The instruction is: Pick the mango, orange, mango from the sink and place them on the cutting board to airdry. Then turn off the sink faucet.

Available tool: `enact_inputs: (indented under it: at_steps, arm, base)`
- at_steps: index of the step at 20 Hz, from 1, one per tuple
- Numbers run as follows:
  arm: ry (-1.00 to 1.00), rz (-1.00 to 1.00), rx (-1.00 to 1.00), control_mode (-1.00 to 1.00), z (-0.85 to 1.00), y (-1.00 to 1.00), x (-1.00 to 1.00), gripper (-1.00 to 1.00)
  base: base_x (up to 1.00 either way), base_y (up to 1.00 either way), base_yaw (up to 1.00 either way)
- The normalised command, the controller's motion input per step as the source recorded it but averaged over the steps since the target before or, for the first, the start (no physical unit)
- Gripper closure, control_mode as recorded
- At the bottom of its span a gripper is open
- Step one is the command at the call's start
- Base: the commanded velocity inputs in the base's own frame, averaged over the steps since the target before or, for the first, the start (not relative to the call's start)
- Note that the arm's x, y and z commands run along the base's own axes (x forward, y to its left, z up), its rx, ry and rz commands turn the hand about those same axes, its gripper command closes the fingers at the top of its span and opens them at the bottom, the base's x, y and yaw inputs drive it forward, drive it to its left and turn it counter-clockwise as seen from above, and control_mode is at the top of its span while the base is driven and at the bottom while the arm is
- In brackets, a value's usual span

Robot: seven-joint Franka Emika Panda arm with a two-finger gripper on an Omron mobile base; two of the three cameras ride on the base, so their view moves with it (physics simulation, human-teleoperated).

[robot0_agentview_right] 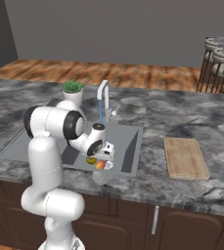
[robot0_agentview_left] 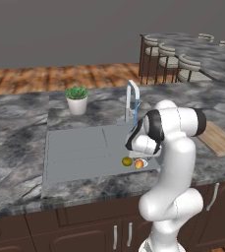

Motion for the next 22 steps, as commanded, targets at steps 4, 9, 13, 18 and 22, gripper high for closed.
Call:
enact_inputs:
  at_steps: [4,9,13,18,22]
  arm:
    - [0.00,0.00,0.00,-1.00,-0.19,0.00,0.08,-1.00]
    - [0.01,0.00,0.00,-1.00,-0.21,0.00,0.08,-1.00]
    - [0.01,0.00,0.00,-1.00,-0.22,0.00,0.07,-1.00]
    - [0.02,0.00,0.00,-1.00,-0.23,-0.02,0.10,-1.00]
    - [0.02,0.00,0.00,-1.00,-0.21,-0.01,0.14,-1.00]
  base:
    - [0.00,0.00,0.00]
    - [0.00,0.00,0.00]
    - [0.00,0.00,0.00]
    - [0.00,0.00,0.00]
    - [0.00,0.00,0.00]
